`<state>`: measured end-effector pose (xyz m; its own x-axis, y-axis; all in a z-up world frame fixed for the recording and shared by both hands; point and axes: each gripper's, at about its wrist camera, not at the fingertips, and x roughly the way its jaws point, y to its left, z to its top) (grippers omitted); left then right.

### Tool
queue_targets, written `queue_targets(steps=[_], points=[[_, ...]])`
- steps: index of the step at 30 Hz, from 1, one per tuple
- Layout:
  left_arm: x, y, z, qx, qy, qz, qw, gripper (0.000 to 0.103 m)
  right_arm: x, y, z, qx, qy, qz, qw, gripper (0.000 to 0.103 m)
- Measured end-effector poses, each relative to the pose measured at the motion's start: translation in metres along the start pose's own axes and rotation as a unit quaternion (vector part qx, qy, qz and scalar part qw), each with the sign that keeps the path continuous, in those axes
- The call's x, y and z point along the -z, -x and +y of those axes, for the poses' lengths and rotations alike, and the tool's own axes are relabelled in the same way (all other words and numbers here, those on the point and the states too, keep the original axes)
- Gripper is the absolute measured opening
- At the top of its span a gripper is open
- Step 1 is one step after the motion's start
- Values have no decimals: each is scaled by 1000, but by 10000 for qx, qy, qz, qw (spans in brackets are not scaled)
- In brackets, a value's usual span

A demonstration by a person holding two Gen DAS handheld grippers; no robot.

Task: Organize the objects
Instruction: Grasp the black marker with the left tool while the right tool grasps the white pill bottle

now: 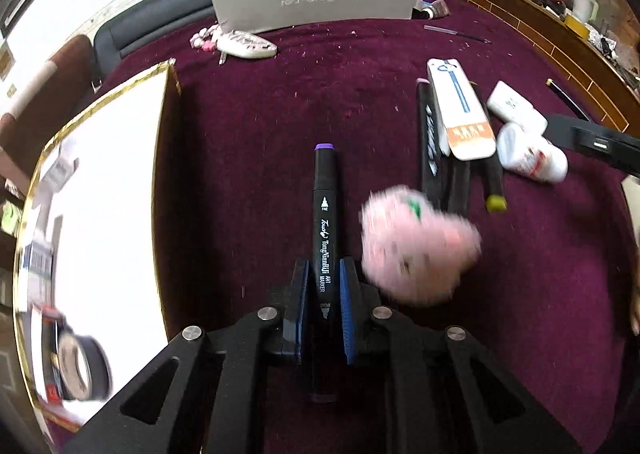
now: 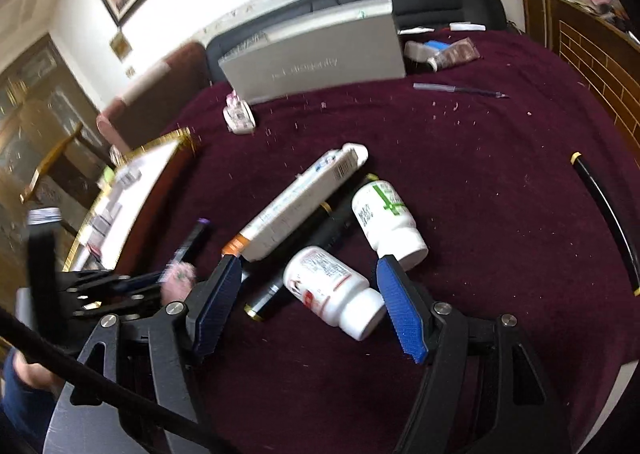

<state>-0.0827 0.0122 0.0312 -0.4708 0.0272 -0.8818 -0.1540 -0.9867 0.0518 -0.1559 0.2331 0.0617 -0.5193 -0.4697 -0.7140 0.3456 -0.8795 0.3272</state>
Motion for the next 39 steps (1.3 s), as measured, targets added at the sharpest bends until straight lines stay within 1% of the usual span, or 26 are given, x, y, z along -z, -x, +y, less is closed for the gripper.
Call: queue_targets(steps=[1,4,7,8,9,10,11,14,17,23,27,31,35,39], points=[[4,2,2,51,35,9,10000,11,2,-4,1,141,89,28,9999,70],[16,9,4,120,91,-15,9999,11,4,-16,9,329,442,117,9984,70],[8,8,6,147,136,18,9998,11,9,-26,18,513,805,159,9953,68],[6,6,6,133,158,11,9998,12,11,-29,21,610,947,200,9934,61],[2,4,5,103,187,6,9998,13,13,-30,23,698,1043,219,9918,55],[0,2,3,72,157,-8,9999,14,14,-32,23,751,1095,285,9907,41],[-2,0,2,49,142,-47,9999,14,15,-33,23,751,1092,356,9905,33],[-4,-3,5,82,319,-293,9990,13,16,-33,18,885,953,432,9906,33],[2,-2,9,134,563,-562,9967,11,17,-28,14,865,804,368,9923,33],[7,5,16,270,779,-809,9933,11,15,-15,13,582,469,42,9972,33],[8,18,22,292,877,-1131,9893,11,10,-2,16,329,317,-287,9985,33],[5,21,28,343,951,-1312,9862,11,7,3,25,57,280,-504,9983,33],[4,25,31,344,983,-1421,9844,11,8,0,36,-32,416,-523,9978,33],[5,33,34,411,1045,-1485,9825,11,12,-7,42,-64,493,-441,9978,33]])
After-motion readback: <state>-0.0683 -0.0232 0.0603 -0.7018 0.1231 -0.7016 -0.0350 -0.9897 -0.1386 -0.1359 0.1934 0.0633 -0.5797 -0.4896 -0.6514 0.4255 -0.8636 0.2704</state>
